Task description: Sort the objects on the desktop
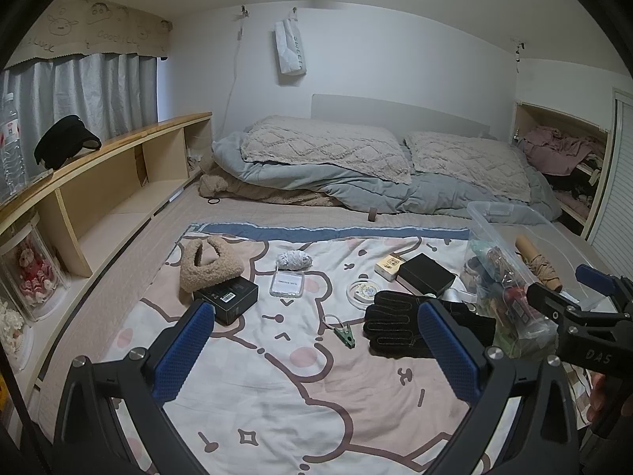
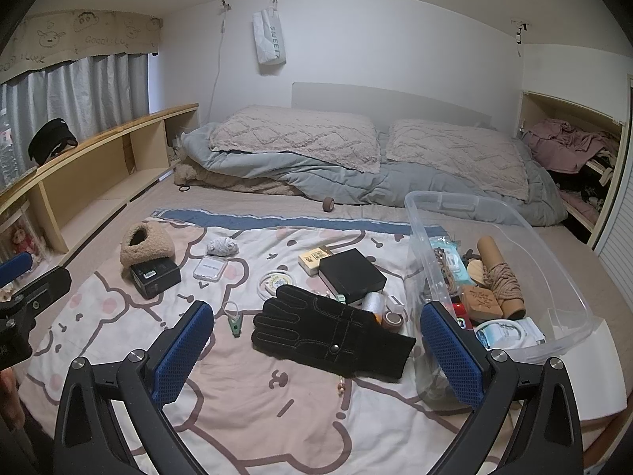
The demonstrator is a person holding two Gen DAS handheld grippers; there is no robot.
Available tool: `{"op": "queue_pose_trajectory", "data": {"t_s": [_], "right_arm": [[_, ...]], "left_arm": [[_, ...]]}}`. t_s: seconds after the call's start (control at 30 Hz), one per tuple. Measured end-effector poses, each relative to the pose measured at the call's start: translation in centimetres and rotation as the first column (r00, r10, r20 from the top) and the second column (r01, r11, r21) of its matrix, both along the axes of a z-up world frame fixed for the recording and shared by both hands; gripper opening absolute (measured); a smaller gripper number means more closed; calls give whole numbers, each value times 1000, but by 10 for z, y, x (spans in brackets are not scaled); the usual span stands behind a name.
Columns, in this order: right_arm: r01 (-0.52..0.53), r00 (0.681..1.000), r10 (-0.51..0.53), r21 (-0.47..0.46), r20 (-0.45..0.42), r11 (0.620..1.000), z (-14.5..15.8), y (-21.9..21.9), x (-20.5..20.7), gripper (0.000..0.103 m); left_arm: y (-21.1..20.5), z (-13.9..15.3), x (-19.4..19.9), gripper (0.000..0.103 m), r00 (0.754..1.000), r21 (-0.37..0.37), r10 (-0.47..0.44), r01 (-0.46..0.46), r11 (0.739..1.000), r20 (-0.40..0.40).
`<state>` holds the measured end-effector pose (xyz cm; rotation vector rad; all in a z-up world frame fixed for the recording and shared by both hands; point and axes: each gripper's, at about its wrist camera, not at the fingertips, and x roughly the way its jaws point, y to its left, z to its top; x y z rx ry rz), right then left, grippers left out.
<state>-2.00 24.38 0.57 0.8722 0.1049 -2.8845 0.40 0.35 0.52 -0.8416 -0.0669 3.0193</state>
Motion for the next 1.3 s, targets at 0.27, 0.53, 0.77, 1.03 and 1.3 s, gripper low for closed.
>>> {"op": "queue_pose_trajectory", "data": {"t_s": [0.27,0.53,0.77,1.03,1.3], "right_arm": [[1,1000,-2,-24,-21,1000,5,5,4,103],[-13,999,13,-8,-53,1000,16,10,8,103],[-45,997,44,-8,-70,999,32,12,2,103],[-74,991,74,3,-108,997,59,7,-17,103],[-80,984,77,-10,-160,997,67,2,-47,103]], "left_arm": [[-2,5,1,103,1000,-3,2,-2,1000,-14],[2,17,-2,103,999,-61,-1,-2,998,-43],[9,30,-10,103,998,-76,-31,27,997,-52],[22,53,-26,103,992,-110,-57,44,993,-117],[21,56,-54,103,985,-82,-51,38,996,-164]]}}
